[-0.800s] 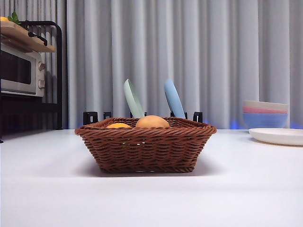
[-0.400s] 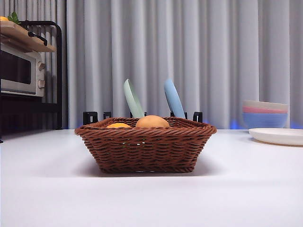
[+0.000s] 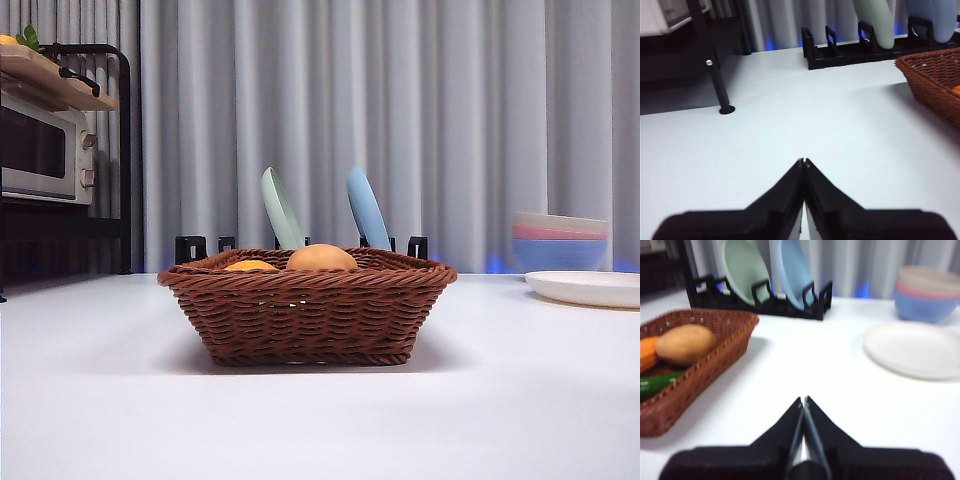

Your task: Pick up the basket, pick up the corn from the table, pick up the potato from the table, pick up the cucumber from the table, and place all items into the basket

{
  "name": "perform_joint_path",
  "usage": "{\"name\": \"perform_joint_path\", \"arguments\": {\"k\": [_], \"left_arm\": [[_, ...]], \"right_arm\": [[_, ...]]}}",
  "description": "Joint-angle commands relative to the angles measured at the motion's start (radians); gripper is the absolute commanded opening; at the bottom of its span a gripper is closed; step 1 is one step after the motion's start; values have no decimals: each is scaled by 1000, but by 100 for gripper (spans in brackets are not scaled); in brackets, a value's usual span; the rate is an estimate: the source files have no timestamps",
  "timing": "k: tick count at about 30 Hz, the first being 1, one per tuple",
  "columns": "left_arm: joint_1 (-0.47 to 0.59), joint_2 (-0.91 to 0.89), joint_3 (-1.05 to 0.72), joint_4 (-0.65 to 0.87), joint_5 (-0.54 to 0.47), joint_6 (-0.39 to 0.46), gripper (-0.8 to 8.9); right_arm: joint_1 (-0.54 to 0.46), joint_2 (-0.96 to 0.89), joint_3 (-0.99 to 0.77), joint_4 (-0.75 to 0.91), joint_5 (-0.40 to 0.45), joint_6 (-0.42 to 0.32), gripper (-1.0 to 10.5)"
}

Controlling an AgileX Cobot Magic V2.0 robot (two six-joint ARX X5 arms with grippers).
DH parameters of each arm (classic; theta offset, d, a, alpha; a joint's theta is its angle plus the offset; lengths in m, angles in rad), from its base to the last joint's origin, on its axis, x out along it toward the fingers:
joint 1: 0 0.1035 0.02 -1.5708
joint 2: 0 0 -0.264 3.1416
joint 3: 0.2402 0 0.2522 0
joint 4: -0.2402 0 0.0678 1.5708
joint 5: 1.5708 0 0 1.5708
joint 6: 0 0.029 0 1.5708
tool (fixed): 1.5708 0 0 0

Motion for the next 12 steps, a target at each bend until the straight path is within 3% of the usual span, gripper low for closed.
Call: {"name": "perform_joint_path", "arguments": {"k": [1,12], "left_arm": [[2,-2,-14,2,0,-6,-3],[2,-2,-14,2,0,-6,-3]], "right_arm": [[-3,-3,-34,12,-2,33,-16],[-2,9,-45,20,-1,48,-16]]}}
